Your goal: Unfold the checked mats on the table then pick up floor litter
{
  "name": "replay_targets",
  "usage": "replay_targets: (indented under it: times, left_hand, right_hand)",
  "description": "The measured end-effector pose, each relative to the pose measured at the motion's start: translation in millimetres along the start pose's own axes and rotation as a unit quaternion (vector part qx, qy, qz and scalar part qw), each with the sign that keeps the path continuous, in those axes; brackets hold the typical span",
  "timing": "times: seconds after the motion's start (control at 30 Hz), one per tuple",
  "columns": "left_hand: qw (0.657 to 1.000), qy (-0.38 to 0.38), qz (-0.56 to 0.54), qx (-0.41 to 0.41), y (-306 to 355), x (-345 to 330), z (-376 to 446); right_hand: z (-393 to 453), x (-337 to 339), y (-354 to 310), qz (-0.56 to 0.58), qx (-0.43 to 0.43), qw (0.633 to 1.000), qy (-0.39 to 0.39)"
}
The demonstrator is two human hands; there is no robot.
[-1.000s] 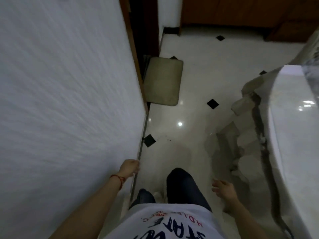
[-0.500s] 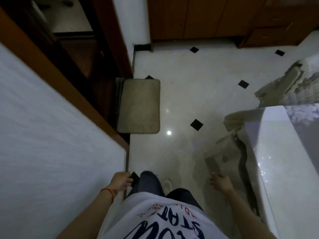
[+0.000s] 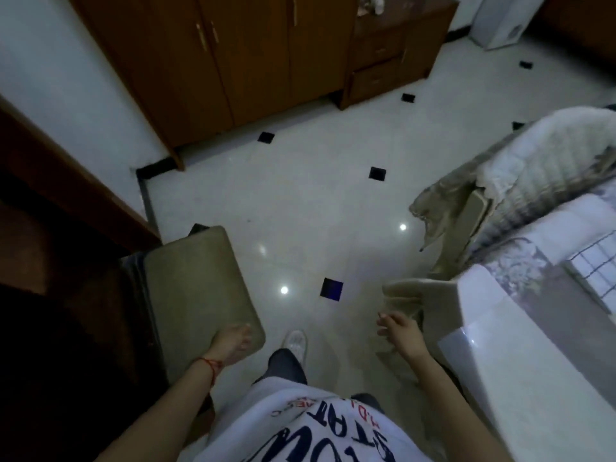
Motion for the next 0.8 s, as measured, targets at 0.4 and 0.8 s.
replay_targets:
  times: [0.4, 0.8]
  left_hand:
    - [0.910, -0.197, 0.253, -0.261, 267.7, -180.2, -4.2]
    - [0.733, -0.451, 0.387, -0.330, 275.4, -355.1, -95.4]
  right_hand:
    - [-10.9, 75.4, -67.0, 0.197, 0.047, 0.947, 0.251]
    - [7.4, 224.6, -29.6, 0.287, 0.004, 0.828, 0.482]
Point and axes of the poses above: each hand's wrist, its own z-axis towards the middle knuckle, its own x-axis out of the back of the hand, y = z × x, the point moved 2 cm from there along z, towards the middle knuckle
